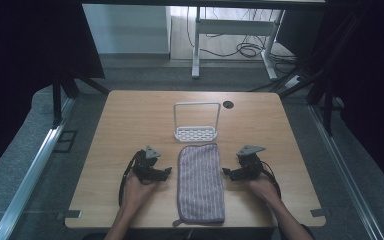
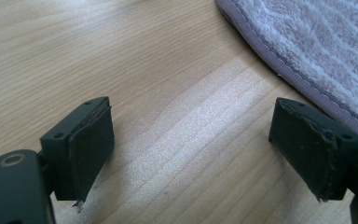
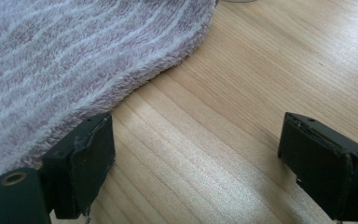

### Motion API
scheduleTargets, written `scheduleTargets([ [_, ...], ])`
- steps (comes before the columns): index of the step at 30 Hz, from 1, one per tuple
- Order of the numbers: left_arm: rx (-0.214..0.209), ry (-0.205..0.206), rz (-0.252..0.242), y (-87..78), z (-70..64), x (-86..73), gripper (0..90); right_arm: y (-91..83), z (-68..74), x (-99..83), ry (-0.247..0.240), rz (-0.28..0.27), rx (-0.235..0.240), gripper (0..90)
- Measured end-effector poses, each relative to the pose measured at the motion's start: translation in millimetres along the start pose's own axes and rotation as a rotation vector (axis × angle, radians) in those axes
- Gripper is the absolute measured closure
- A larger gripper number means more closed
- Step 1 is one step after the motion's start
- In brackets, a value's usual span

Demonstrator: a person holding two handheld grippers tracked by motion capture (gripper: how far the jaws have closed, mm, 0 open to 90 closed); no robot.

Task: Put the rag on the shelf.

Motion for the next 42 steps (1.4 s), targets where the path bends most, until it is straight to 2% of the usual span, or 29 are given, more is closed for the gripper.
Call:
scheduleTargets([
  [12,-0.002,0.001,0.0,-0.2,0.1,0.0,13.3,0.0,0.9,3.8,0.014,0.022,-0.009,15.8],
  [16,-0.03,-0.019,-0.008,-1.3,0.1,0.5,14.0,-0.7,1.2,5.9,0.014,0.04,-0.006,18.4],
  [17,-0.038,-0.012,-0.006,-1.4,0.2,1.1,15.7,-2.0,1.4,7.6,0.01,0.046,-0.005,19.8],
  [19,-0.044,-0.011,-0.008,-2.1,-1.6,3.8,16.3,-3.2,1.2,8.7,0.012,0.048,-0.006,20.4],
  [20,-0.058,-0.003,-0.016,-3.2,-3.9,8.5,18.4,-5.0,0.7,12.7,0.027,0.039,0.009,22.4],
  [22,-0.06,0.005,-0.021,-4.0,-4.7,11.5,20.1,-5.5,1.0,14.4,0.038,0.039,0.013,23.0],
  [23,-0.066,0.01,-0.034,-5.8,-6.6,18.0,21.4,-6.6,0.6,19.4,0.055,0.037,0.036,24.5],
  [25,-0.07,0.013,-0.04,-6.2,-7.2,21.2,24.3,-7.4,0.2,25.4,0.079,0.024,0.046,24.7],
  [28,-0.072,0.03,-0.057,-5.3,-9.2,30.4,25.8,-6.6,0.4,31.4,0.09,0.02,0.059,24.6],
  [33,-0.076,0.061,-0.052,4.7,-12.4,44.4,28.2,-0.8,3.7,44.6,0.087,0.027,0.072,24.1],
  [42,-0.09,0.087,-0.061,32.3,-13.9,55.5,33.6,16.0,4.1,58.7,0.099,0.019,0.036,38.5],
])
Point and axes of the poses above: each handheld gripper's, and its own axes: y roughly forward along the jaws, x roughly out of its top, z roughly to its left, the point moved 2 cm from there along y, roughly forward along the jaws, and after that the axes turned 5 degrees about -z, right-handed, at the moved point
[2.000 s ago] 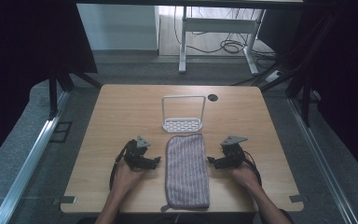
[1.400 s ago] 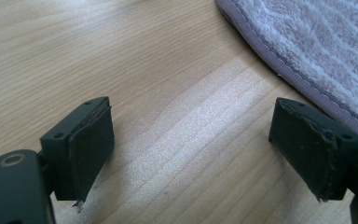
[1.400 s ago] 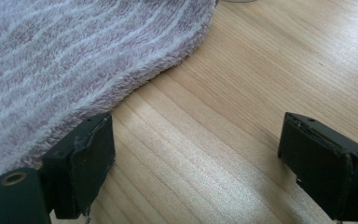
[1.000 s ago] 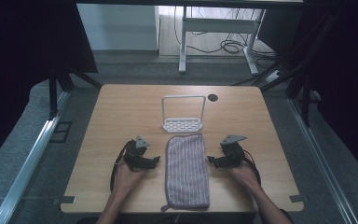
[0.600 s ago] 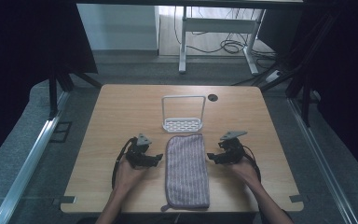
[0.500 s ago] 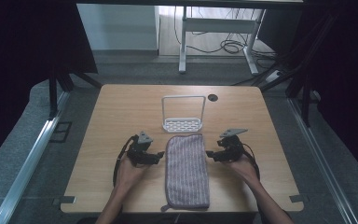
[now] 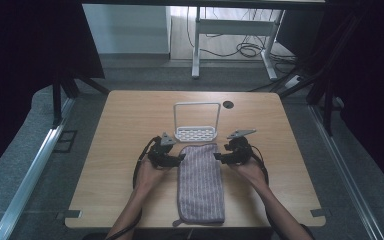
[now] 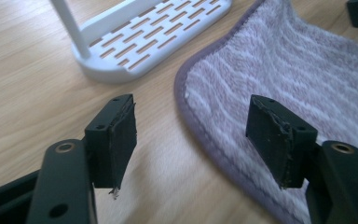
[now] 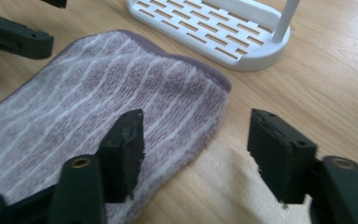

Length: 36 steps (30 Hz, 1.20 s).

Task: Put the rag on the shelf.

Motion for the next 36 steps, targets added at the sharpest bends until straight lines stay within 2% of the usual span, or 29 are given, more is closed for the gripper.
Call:
scheduleTargets([
  [2,0.007,0.013,0.008,6.8,0.0,1.0,35.2,4.7,-0.1,0.7,-0.001,0.003,-0.002,41.3],
  [5,0.002,0.009,0.019,14.8,-0.5,2.0,37.1,13.3,-1.7,0.6,-0.004,0.017,-0.019,43.0],
  [8,-0.006,0.027,0.057,24.6,-1.8,0.6,37.2,25.2,-3.7,-0.8,0.004,0.04,-0.025,44.6],
  [11,-0.04,-0.016,0.044,26.9,0.1,-0.8,39.7,30.1,-3.8,-2.8,-0.004,0.058,-0.025,45.8],
  [13,-0.042,-0.016,0.045,26.3,-0.7,-0.8,41.0,31.5,-1.8,-3.4,-0.024,0.048,-0.024,55.3],
  [14,-0.047,-0.018,0.048,25.8,-1.6,-0.5,51.8,31.0,2.4,-3.2,-0.044,0.056,-0.002,66.1],
  [15,-0.06,-0.017,0.051,25.2,-3.1,0.0,51.8,31.0,2.4,-3.2,-0.044,0.056,-0.002,66.1],
  [16,-0.064,-0.022,0.05,25.1,-4.9,0.3,57.1,30.8,4.7,-3.6,-0.049,0.057,0.002,72.0],
  [17,-0.089,-0.032,0.046,25.0,-5.8,-0.1,63.0,30.8,6.6,-3.9,-0.047,0.056,0.012,76.0],
  [18,-0.101,-0.044,0.042,25.2,-6.3,-0.4,74.1,30.7,8.4,-3.6,-0.051,0.058,0.007,79.4],
  [21,-0.123,-0.075,0.029,25.0,-4.3,-2.0,79.8,30.4,12.9,-2.3,-0.086,0.067,-0.014,83.1],
  [23,-0.12,-0.086,0.037,24.4,-2.9,-1.3,80.9,28.8,14.8,-1.6,-0.093,0.067,-0.02,83.8],
  [25,-0.104,-0.074,0.023,21.1,-2.4,0.0,81.1,25.3,14.7,0.2,-0.09,0.054,-0.009,83.8],
  [28,-0.097,-0.086,-0.026,13.0,-3.2,4.3,81.0,17.1,14.2,5.5,-0.09,0.014,0.008,83.8],
  [36,-0.088,-0.049,-0.118,-18.1,-4.6,28.1,80.7,-7.2,15.7,23.6,-0.101,-0.065,0.038,83.5],
])
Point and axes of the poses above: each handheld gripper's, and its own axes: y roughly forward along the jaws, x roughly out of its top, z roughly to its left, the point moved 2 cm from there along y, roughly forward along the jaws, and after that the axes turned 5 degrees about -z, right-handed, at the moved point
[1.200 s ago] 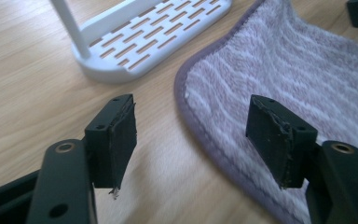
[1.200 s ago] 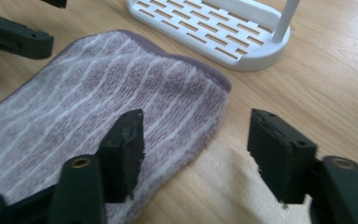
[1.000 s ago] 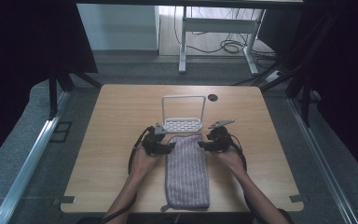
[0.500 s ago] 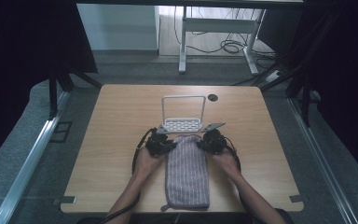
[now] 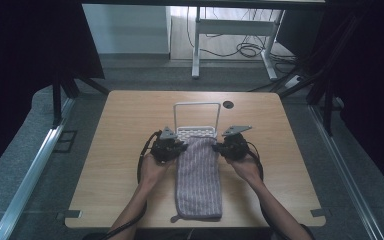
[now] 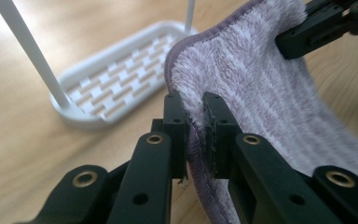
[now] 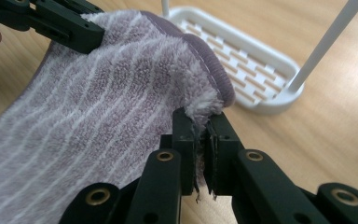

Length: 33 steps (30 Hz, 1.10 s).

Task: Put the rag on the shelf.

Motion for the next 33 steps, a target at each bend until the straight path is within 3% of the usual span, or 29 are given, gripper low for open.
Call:
scheduleTargets([
  [15,0.026,0.08,-0.124,-45.6,-8.5,56.3,80.6,-45.3,1.8,54.8,-0.026,-0.137,0.024,83.4],
  [22,0.046,0.126,-0.131,-56.1,-8.7,78.6,80.5,-59.3,0.9,78.8,-0.046,-0.176,0.02,83.4],
  [33,0.0,0.112,-0.117,-69.6,2.1,116.5,80.4,-75.8,-9.0,113.6,-0.036,-0.204,0.036,83.4],
])
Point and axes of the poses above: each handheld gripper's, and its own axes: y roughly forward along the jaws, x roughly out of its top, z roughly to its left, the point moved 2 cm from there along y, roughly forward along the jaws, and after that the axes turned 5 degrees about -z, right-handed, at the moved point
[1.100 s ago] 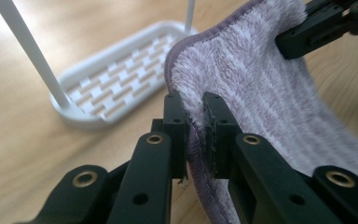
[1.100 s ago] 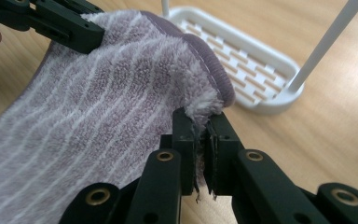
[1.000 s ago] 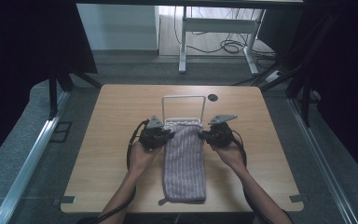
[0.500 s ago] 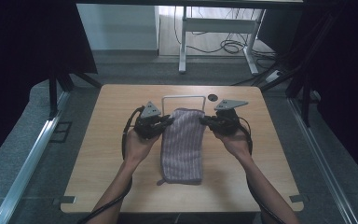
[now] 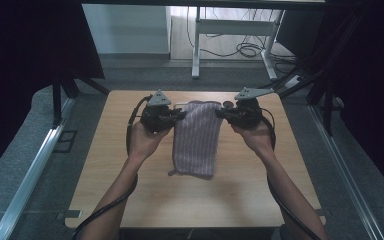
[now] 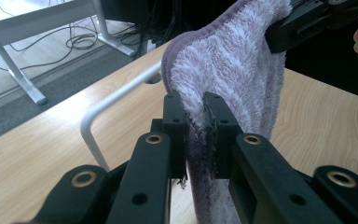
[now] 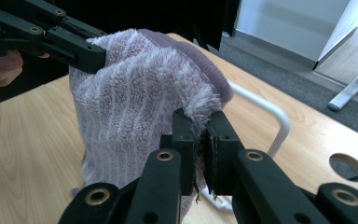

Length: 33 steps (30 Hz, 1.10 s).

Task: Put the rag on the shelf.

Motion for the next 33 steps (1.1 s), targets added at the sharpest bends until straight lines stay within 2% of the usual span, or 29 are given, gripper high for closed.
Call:
scheduleTargets([
  [5,-0.002,-0.002,-0.018,-2.5,7.5,17.8,80.1,-2.8,-4.6,16.8,-0.01,-0.014,-0.013,83.5],
  [12,0.031,0.021,-0.025,-2.5,20.3,45.3,79.8,-4.1,-11.6,46.4,-0.034,-0.029,-0.047,83.4],
  [17,0.048,0.005,-0.039,0.3,29.3,60.5,79.4,-2.7,-17.9,65.4,-0.048,-0.037,-0.076,83.3],
  [28,0.095,0.0,-0.064,7.8,47.0,85.8,78.7,5.6,-36.1,100.6,-0.043,-0.051,-0.13,83.0],
  [33,0.12,-0.027,-0.059,15.9,58.3,92.6,78.3,13.8,-43.9,110.7,-0.036,-0.047,-0.15,82.8],
])
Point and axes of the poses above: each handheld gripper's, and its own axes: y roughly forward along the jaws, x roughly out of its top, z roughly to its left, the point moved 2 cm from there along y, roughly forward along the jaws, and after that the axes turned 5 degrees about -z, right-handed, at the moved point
